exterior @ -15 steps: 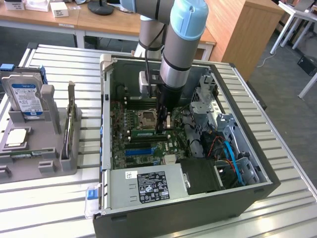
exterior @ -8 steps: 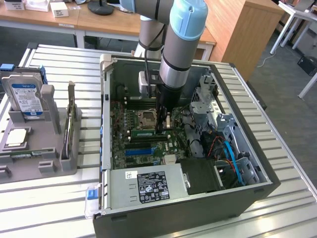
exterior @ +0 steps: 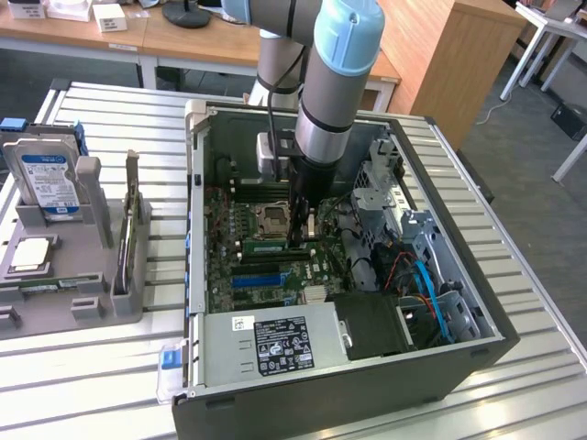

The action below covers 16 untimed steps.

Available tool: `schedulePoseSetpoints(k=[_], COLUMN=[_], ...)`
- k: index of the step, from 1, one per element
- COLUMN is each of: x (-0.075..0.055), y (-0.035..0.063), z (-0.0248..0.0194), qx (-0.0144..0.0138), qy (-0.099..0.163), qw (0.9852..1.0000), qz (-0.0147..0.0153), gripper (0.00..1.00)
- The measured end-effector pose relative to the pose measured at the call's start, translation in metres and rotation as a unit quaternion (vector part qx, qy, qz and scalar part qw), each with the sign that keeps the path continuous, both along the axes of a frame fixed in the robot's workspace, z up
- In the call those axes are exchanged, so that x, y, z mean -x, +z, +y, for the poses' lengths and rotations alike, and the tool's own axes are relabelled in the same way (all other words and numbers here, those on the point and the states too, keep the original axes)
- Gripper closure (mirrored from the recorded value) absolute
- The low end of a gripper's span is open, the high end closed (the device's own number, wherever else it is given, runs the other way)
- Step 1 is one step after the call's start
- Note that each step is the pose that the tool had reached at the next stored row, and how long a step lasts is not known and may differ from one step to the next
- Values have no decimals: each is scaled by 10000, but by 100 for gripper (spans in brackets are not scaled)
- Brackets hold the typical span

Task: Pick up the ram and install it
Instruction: 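Insert the ram into the slot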

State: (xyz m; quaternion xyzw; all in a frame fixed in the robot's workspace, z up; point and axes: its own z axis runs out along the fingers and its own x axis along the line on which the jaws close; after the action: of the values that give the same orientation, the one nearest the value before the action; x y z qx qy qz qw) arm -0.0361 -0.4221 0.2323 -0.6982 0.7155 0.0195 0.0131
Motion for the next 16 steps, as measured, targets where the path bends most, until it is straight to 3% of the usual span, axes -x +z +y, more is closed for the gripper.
schedulePoseSetpoints(k=[16], x=[0], y=[-13], z=[8], qx=[-1], qy=[0], qw=[10000], qz=[-1], gripper=[88])
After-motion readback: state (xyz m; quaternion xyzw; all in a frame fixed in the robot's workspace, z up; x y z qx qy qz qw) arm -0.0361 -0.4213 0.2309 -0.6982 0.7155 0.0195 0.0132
